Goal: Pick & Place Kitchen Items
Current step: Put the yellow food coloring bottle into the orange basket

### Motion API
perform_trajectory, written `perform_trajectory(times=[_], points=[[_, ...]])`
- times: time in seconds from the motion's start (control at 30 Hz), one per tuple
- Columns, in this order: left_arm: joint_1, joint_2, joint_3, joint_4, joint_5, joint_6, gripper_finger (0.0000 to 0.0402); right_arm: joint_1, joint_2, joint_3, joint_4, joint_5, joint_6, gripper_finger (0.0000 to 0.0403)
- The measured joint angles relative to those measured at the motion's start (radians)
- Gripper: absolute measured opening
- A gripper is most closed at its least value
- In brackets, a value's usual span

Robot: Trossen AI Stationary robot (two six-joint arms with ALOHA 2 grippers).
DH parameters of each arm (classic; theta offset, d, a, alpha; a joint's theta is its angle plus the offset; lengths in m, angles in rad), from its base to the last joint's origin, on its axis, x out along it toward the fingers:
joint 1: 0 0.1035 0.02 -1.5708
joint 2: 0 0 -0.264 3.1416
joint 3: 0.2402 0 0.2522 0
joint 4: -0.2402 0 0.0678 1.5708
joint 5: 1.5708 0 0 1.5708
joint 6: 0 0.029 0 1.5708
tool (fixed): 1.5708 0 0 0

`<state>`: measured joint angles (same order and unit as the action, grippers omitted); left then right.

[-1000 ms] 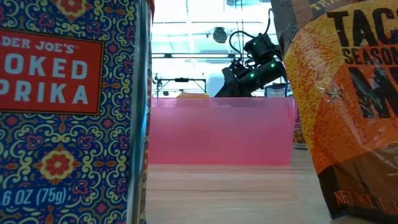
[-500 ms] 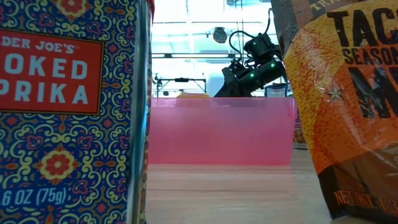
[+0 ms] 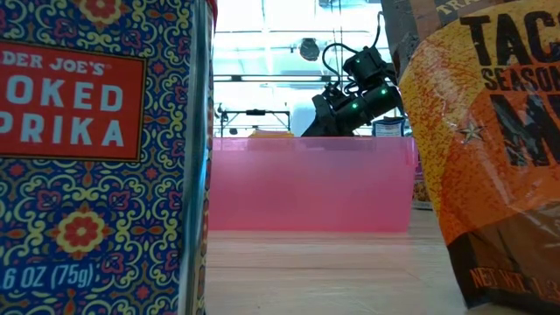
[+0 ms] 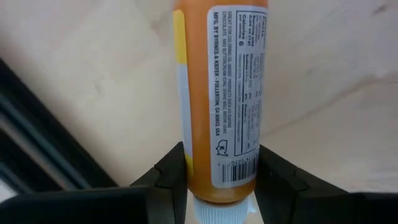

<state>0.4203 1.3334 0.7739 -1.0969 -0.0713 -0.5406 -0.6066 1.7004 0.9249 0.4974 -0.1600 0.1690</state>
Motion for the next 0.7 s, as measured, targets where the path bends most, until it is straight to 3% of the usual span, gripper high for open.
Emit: perform_trajectory(times=[0.23,0.5,0.7], points=[[-0.063,0.0,0.246,-0.148,-0.05,0.021,0.013,0.003,0.0,0.0,0.0,-0.003,-0.023,0.0139],[-0.076,0.0,0.529,-0.172,-0.047,0.044,0.013,0.07,-0.015,0.0,0.05,-0.026,-0.205,0.0139],[-0.076,0.002,0.616,-0.037,0.094,0.072,0.013,0.202,-0.092,0.0,0.057,0.122,-0.462,0.0139]])
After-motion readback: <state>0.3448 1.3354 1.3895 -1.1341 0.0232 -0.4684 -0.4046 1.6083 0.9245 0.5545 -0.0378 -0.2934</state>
